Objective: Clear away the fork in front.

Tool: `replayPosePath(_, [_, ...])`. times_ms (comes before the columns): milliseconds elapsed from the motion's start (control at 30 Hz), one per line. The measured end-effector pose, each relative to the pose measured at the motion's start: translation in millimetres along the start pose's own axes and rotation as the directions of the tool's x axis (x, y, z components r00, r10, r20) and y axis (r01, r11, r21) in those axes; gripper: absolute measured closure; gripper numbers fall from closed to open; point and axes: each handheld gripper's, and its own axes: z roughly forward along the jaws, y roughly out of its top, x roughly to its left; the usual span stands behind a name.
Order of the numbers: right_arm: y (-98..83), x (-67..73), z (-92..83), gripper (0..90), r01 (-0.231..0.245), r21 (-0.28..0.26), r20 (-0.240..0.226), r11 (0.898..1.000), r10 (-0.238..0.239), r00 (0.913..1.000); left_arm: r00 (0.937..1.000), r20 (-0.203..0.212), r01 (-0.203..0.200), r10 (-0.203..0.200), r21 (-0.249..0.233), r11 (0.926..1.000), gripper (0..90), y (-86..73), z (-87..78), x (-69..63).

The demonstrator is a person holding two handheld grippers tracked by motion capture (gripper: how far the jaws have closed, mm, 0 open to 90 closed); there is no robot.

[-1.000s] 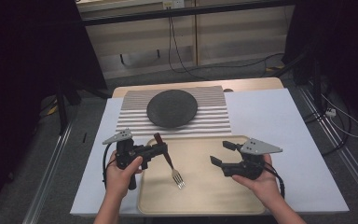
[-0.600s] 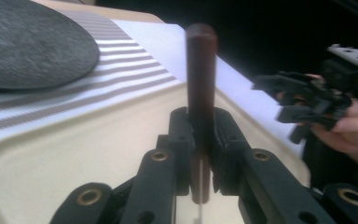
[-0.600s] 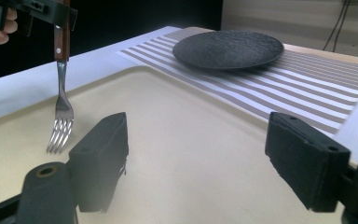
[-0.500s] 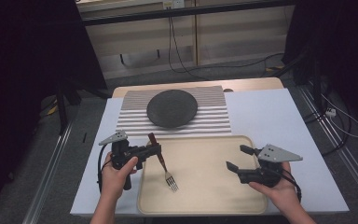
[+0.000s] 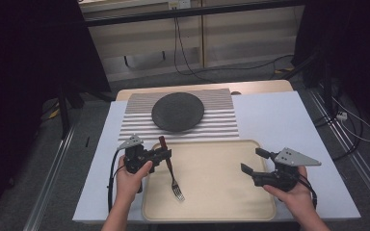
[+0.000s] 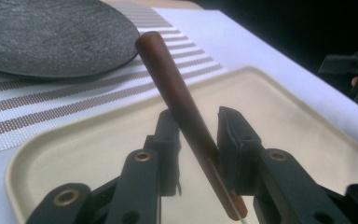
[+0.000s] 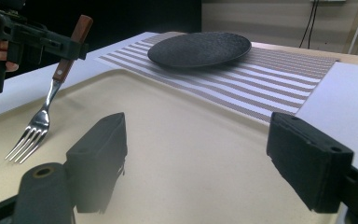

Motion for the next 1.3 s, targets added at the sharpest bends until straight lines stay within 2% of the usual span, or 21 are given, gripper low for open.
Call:
replayPosePath(67, [-0.2,-1.2,-0.8,20.1,0.0,-0.001,0.005,1.0,0.0,1.0,0.9999,-0.008,-0.012,0.012,0.016,0.9998,68.8,-1.1,0.6,0.7])
replayPosePath(200, [-1.2,-3.2,-1.3,20.3,-0.009,0.004,0.009,1.0,0.009,0.9999,0.9998,-0.02,-0.01,0.01,0.037,0.9993,67.4,-3.2,0.1,4.0])
replayPosePath(500, [-2.3,-5.6,-3.3,20.3,-0.012,0.004,0.016,1.0,0.011,0.9998,0.9994,-0.036,-0.003,0.005,0.047,0.9989,66.4,-5.9,-6.4,10.4])
replayPosePath(733, [-2.9,-5.6,-3.0,20.4,-0.012,0.006,0.014,1.0,0.012,0.9998,0.9975,-0.066,-0.018,0.022,0.069,0.9975,65.6,-8.7,-8.1,14.9])
replayPosePath(933, [-3.3,-5.4,-2.2,20.3,-0.012,0.005,0.015,1.0,0.012,0.9998,0.9951,-0.088,-0.036,0.046,0.113,0.993,65.3,-13.2,-0.8,15.1])
replayPosePath(1300, [-3.4,-5.5,-2.3,20.3,-0.015,0.005,0.01,1.0,0.015,0.9998,0.9952,-0.098,0.001,0.01,0.106,0.9943,65.1,-17.2,-1.7,20.9])
